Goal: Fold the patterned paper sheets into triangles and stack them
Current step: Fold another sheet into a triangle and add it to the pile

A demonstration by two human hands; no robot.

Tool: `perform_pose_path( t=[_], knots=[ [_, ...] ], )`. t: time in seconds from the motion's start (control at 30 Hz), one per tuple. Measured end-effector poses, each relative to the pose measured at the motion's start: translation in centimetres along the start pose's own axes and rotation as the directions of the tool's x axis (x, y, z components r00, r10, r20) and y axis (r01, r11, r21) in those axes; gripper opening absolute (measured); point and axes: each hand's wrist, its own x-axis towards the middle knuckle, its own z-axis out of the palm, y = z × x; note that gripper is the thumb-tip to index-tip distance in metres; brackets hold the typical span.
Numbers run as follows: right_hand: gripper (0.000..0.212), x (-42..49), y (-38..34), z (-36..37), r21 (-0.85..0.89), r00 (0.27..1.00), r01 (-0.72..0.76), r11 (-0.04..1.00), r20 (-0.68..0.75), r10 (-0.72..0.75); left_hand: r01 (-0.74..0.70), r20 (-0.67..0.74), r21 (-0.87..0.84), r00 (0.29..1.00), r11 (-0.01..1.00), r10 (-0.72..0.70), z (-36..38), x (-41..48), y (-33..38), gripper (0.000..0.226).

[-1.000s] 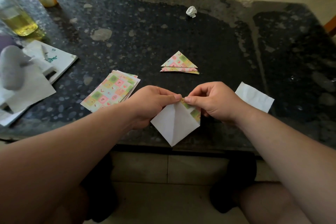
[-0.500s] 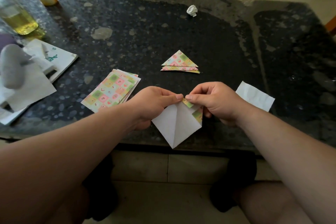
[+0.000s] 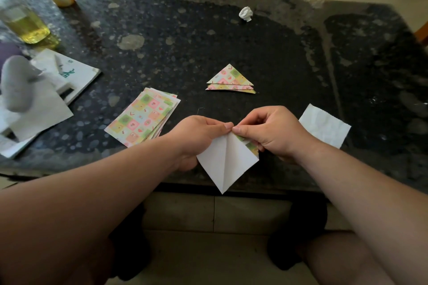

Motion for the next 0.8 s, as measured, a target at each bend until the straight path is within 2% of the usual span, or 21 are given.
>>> perform_pose_path(
  t=[0.37,0.47,0.57,0.67,0.8],
  knots=[
    [0.014,-0.4,-0.01,-0.19,-0.072,0.997,0.066,0.995,0.039,-0.063,0.076,0.071,-0.062,0.995,0.995,-0.071,-0.15,-0.79,0.49,0.021],
    [0.013,-0.49,-0.13,-0.15,-0.106,0.995,0.097,0.99,0.049,-0.092,0.059,0.059,-0.05,0.997,0.997,-0.056,-0.09,-0.77,0.49,0.017],
    [0.012,-0.52,-0.32,-0.32,-0.061,0.992,0.118,0.991,0.039,-0.116,-0.004,0.044,-0.021,0.999,1.0,0.005,0.04,-0.72,0.35,0.018],
    [0.02,-0.45,-0.43,-0.47,0.101,0.999,0.04,0.994,0.009,-0.041,-0.079,0.003,0.022,0.997,0.997,0.079,0.15,-0.57,0.38,0.017],
    [0.018,-0.24,-0.79,-0.69,0.247,0.982,-0.177,0.953,0.112,0.153,-0.117,-0.044,0.087,0.992,0.989,0.121,0.29,-0.43,0.48,0.015]
  ],
)
